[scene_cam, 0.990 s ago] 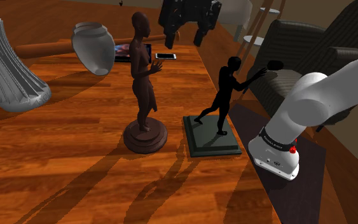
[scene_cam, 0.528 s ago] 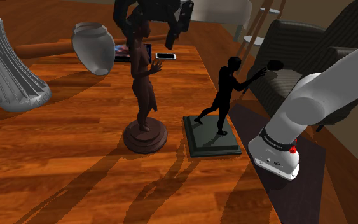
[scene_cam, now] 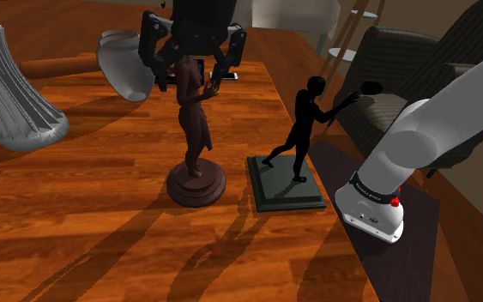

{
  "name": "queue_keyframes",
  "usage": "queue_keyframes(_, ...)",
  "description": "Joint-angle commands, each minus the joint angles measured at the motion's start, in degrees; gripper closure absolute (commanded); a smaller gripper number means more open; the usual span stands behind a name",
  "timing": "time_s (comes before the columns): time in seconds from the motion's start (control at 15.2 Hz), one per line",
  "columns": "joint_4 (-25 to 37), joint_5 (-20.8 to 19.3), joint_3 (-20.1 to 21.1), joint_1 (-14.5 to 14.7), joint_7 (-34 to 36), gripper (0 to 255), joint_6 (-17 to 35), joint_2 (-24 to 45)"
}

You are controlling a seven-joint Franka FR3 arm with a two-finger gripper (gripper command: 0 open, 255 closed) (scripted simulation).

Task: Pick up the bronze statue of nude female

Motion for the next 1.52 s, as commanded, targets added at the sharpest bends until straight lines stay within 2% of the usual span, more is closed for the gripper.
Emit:
queue_keyframes(0.0,-1.6,0.3,0.0,0.2,-0.1,0,1.3,-0.4)
queue_keyframes(0.07,-1.6,0.3,0.0,0.2,-0.1,0,1.3,-0.4)
queue_keyframes(0.13,-1.5,0.3,0.1,0.2,0.0,255,1.3,-0.3)
queue_keyframes(0.73,-1.6,0.3,0.0,0.2,-0.1,255,1.3,-0.4)
queue_keyframes(1.45,7.9,-1.0,-0.5,-0.7,0.2,255,-7.0,1.0)
